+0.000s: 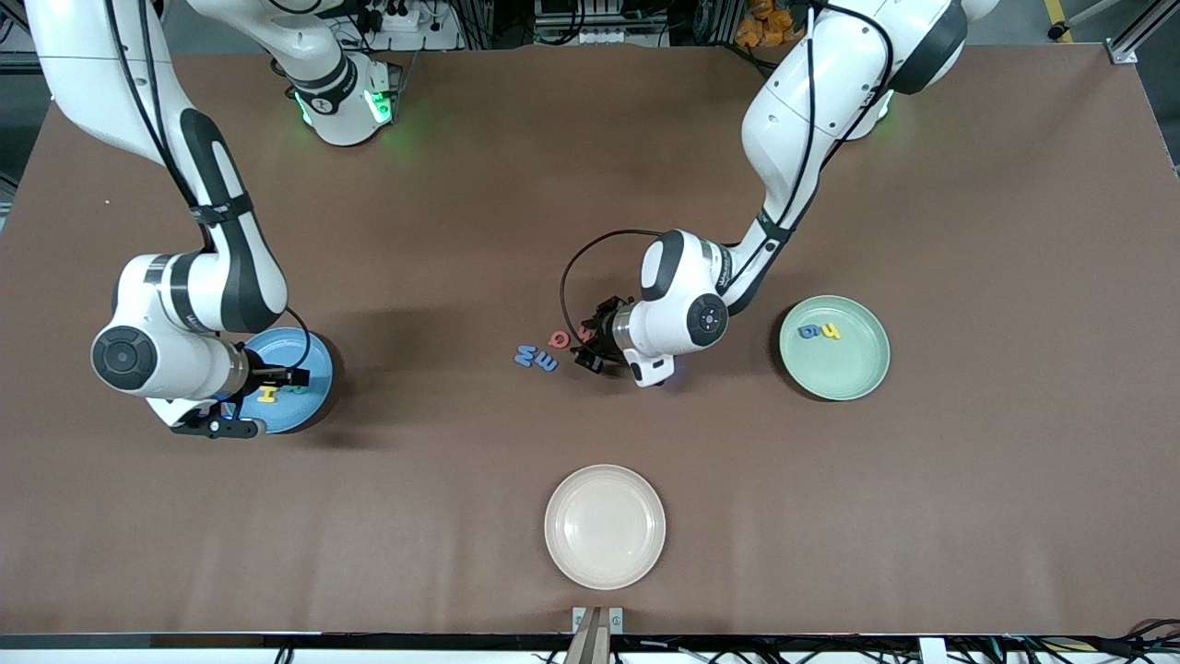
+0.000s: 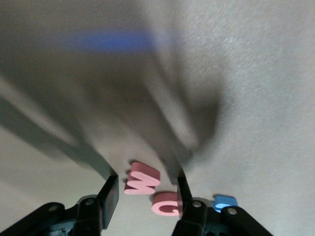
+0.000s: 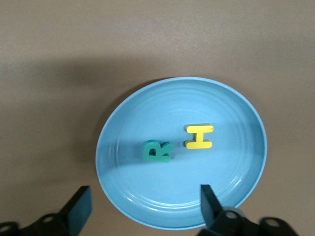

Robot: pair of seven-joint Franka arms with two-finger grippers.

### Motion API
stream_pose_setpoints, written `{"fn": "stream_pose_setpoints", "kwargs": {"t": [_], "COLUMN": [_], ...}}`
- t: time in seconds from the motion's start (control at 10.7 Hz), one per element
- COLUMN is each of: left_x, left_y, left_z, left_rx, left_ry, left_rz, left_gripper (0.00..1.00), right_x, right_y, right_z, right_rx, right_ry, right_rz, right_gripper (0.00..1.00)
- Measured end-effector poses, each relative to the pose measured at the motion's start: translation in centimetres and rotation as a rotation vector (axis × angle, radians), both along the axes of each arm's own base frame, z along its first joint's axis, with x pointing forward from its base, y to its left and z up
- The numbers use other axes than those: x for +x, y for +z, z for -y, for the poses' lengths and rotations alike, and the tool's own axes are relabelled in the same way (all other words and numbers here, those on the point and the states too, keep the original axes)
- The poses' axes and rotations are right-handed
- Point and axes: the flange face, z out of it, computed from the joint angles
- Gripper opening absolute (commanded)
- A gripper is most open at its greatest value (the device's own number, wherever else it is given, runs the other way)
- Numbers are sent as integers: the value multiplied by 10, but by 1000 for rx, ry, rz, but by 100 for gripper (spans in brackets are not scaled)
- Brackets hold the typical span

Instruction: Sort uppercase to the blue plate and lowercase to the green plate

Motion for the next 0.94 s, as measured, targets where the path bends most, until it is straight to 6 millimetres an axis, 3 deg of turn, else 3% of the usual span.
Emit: {"fn": "stream_pose_setpoints", "kwargs": {"t": [0.28,0.66,0.94], "left_x": [-8,-11,-10], "left_y": [0,1,2], "left_z": [-2,-5,-6], "left_rx": [-5,-4,-5], "left_ry": [-57,-69,-68], "left_rz": [15,10,8], "left_gripper": [46,20,17], "right_x": [0,-2,-2], "right_y": [0,-1,-1], "right_z": [-12,-40,-47], "right_rx": [2,-11,-17], "right_ry": [5,-29,-54], "right_rz": [0,5,7], "right_gripper": [100,100,100]}}
